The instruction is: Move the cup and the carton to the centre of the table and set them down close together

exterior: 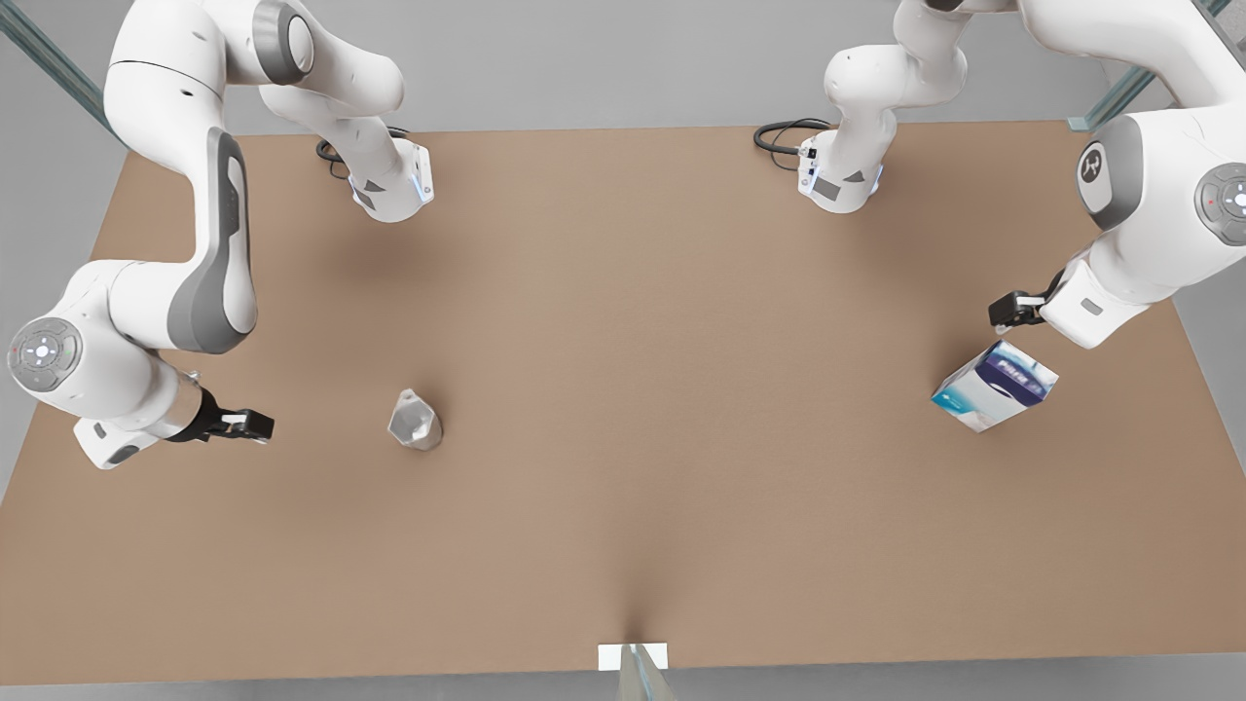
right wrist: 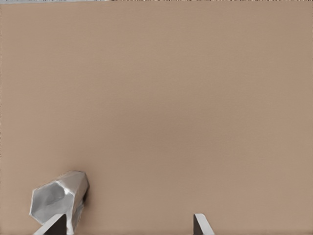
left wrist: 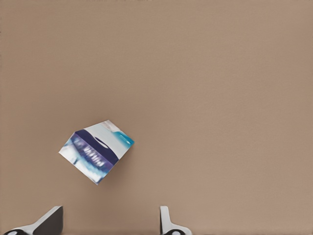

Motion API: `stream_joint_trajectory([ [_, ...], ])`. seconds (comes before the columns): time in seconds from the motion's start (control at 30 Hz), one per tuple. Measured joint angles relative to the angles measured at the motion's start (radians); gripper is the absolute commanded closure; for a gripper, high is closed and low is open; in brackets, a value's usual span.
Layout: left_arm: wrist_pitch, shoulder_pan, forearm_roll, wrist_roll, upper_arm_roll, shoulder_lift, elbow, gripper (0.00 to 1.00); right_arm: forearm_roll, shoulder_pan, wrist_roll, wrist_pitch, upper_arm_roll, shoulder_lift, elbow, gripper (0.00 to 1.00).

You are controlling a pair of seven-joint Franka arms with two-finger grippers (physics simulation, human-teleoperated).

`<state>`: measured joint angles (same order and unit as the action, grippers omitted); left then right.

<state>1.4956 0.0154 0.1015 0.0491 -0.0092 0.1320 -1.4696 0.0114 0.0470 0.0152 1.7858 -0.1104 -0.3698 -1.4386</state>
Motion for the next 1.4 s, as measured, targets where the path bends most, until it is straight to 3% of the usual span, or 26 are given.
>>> stream_joint_trajectory([
  [0.1,0.0,-0.002,0.0,0.0,0.0,0.0,0.0,0.0,-0.012,0.004,0.209,0.04,0.013,-0.092,-0.018,0.0],
  [0.27,-0.009,0.004,0.0,-0.003,0.002,0.035,0.032,0.0,0.003,0.045,0.232,0.358,0.035,-0.039,-0.391,0.0],
  [0.63,-0.002,-0.003,-0.006,-0.018,0.009,0.044,0.025,0.0,0.031,0.057,0.175,0.412,0.134,-0.067,-0.444,0.0],
  [0.93,-0.002,-0.003,-0.006,-0.018,0.01,0.051,0.026,0.0,0.036,0.068,0.177,0.434,0.156,-0.15,-0.418,0.0],
  [0.97,-0.002,-0.003,-0.006,-0.018,0.01,0.051,0.026,0.0,0.036,0.068,0.185,0.434,0.156,-0.152,-0.418,0.23],
  [1.0,-0.002,-0.003,-0.006,-0.018,0.011,0.054,0.026,0.0,0.036,0.067,0.186,0.435,0.156,-0.16,-0.412,0.52],
  [1.07,-0.002,-0.002,-0.006,-0.018,0.011,0.057,0.026,0.0,0.036,0.062,0.189,0.434,0.156,-0.166,-0.411,0.76],
  [1.4,-0.002,-0.004,-0.005,-0.022,0.012,0.058,0.027,0.0,0.037,0.054,0.189,0.429,0.156,-0.169,-0.41,0.79],
])
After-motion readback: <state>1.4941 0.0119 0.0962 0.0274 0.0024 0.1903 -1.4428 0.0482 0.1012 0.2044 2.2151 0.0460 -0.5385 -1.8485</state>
